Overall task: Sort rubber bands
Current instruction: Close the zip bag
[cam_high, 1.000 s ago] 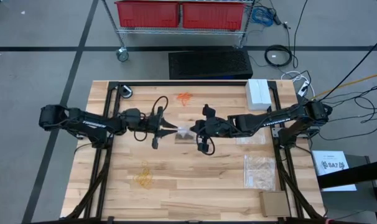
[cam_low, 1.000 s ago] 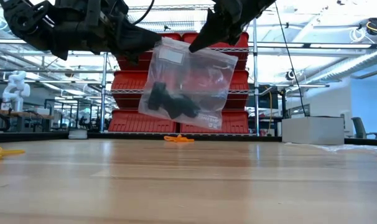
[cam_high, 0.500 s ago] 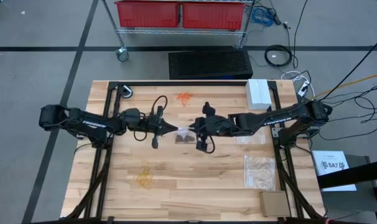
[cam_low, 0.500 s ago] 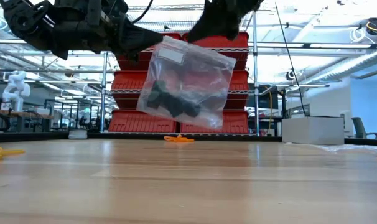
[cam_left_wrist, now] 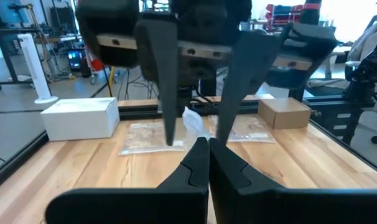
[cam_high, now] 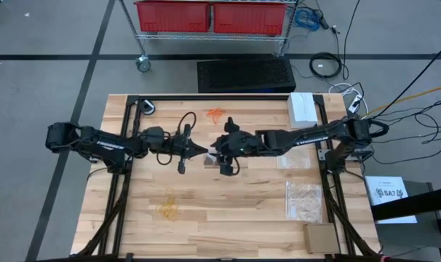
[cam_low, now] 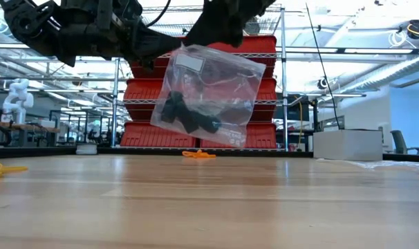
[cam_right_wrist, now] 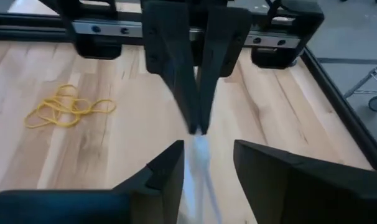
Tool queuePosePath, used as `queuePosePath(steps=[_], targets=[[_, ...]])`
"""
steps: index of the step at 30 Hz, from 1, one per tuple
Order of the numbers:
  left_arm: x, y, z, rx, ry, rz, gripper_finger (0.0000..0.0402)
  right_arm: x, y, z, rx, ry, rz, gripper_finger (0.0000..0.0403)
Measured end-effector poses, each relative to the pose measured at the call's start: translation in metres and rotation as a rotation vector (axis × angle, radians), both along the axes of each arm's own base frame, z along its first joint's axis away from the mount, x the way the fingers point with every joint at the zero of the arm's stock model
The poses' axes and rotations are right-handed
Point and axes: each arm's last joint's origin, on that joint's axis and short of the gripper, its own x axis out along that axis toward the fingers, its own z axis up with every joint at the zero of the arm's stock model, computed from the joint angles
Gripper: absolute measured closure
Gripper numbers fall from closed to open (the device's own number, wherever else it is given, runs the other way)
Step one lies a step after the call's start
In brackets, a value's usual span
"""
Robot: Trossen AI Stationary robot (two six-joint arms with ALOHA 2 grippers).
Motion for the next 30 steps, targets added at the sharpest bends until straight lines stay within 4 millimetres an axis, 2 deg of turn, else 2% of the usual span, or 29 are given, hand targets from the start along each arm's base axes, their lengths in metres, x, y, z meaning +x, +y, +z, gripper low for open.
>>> queuePosePath(steps=[4, 11, 30], targets=[[0.0, 0.0, 0.0, 0.0, 0.003, 0.0, 0.04, 0.0, 0.0, 0.003, -0.001, 0.005, 0.0, 0.0292], [0.0, 0.0, -0.001, 0.0, 0.005, 0.001, 0.04, -0.004, 0.001, -0.005, -0.013, 0.09, -0.019, 0.0393], [0.0, 0.0, -0.001, 0.018, 0.006, 0.012, 0.04, -0.009, 0.006, -0.009, -0.005, 0.157, -0.029, 0.0401]])
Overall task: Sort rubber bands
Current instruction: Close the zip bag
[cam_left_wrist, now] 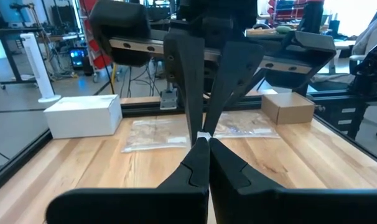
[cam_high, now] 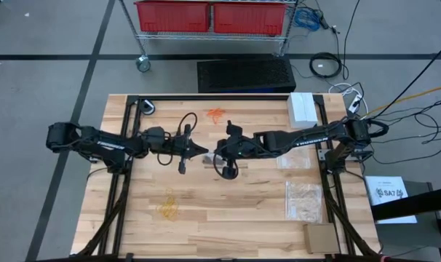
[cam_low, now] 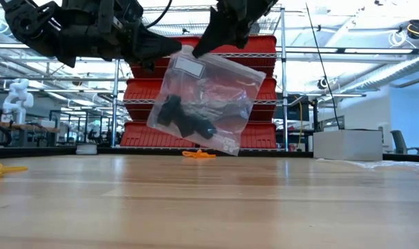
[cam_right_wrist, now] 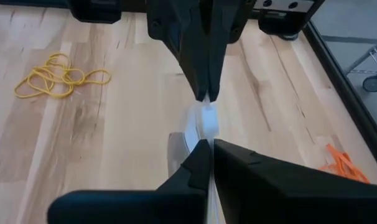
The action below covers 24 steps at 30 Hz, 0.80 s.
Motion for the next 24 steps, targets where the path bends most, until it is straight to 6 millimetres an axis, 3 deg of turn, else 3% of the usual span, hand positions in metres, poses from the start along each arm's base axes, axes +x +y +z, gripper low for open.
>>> queuePosePath(steps=[24], targets=[[-0.003, 0.0, 0.005, 0.01, -0.021, 0.004, 0.04, -0.013, -0.001, -0.014, 0.012, 0.166, -0.047, 0.0399]])
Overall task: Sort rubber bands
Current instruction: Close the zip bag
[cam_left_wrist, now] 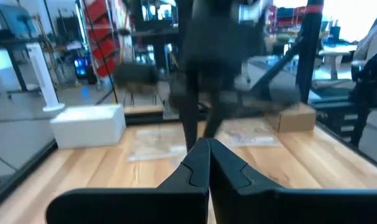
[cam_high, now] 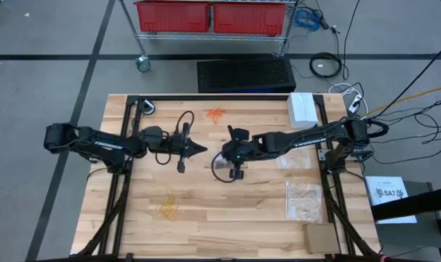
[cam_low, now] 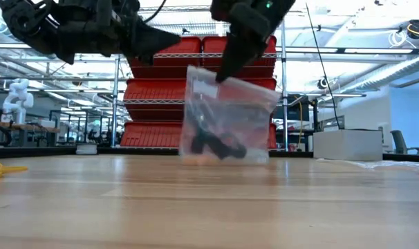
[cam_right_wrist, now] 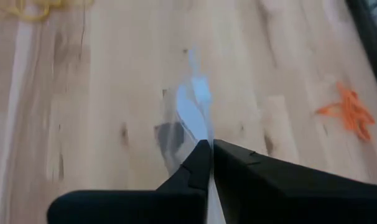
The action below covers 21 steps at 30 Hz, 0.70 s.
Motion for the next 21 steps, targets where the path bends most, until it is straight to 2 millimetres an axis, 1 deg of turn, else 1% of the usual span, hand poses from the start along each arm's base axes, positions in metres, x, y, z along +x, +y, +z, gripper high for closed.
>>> queuePosePath(steps=[2, 6, 10, 13, 17, 21], targets=[[0.0, 0.0, 0.0, 0.0, -0.003, 0.0, 0.04, 0.001, 0.0, 0.004, 0.007, -0.03, -0.014, 0.0392], [0.0, 0.0, -0.001, -0.005, 0.015, 0.0, 0.04, 0.001, 0.0, 0.004, 0.001, -0.028, -0.006, 0.0379], [0.0, 0.0, -0.006, -0.016, 0.065, 0.0, 0.0394, 0.001, 0.003, 0.004, -0.005, -0.028, 0.01, 0.0395], [0.0, 0.0, -0.01, -0.022, 0.104, 0.003, 0.0371, 0.0, 0.008, 0.006, -0.029, -0.032, 0.011, 0.04], [0.0, 0.001, -0.011, -0.022, 0.113, 0.033, 0.0327, -0.003, 0.012, 0.01, -0.043, -0.044, 0.016, 0.0402], [0.0, 0.001, -0.013, -0.024, 0.131, 0.029, 0.0283, -0.003, 0.013, 0.009, -0.043, -0.036, 0.017, 0.0402]])
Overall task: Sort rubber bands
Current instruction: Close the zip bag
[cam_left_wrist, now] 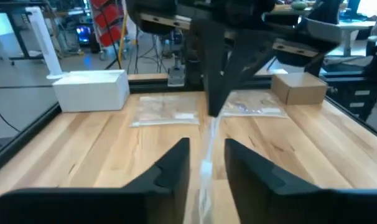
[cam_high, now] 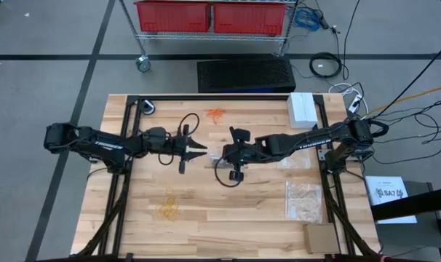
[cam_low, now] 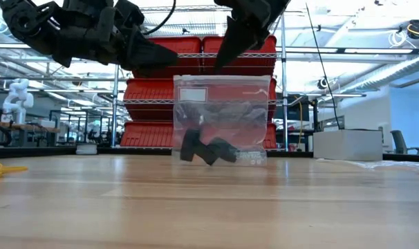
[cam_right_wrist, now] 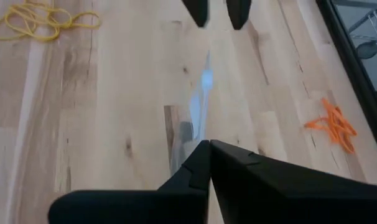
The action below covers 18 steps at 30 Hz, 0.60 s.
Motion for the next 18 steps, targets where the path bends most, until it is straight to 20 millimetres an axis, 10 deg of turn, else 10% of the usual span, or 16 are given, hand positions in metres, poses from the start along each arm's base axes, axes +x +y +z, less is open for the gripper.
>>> queuePosePath(steps=[18], targets=[[-0.0009, -0.0047, -0.0101, 0.015, 0.101, -0.005, 0.0235, 0.0054, 0.003, 0.0053, 0.051, -0.093, -0.036, 0.0252]])
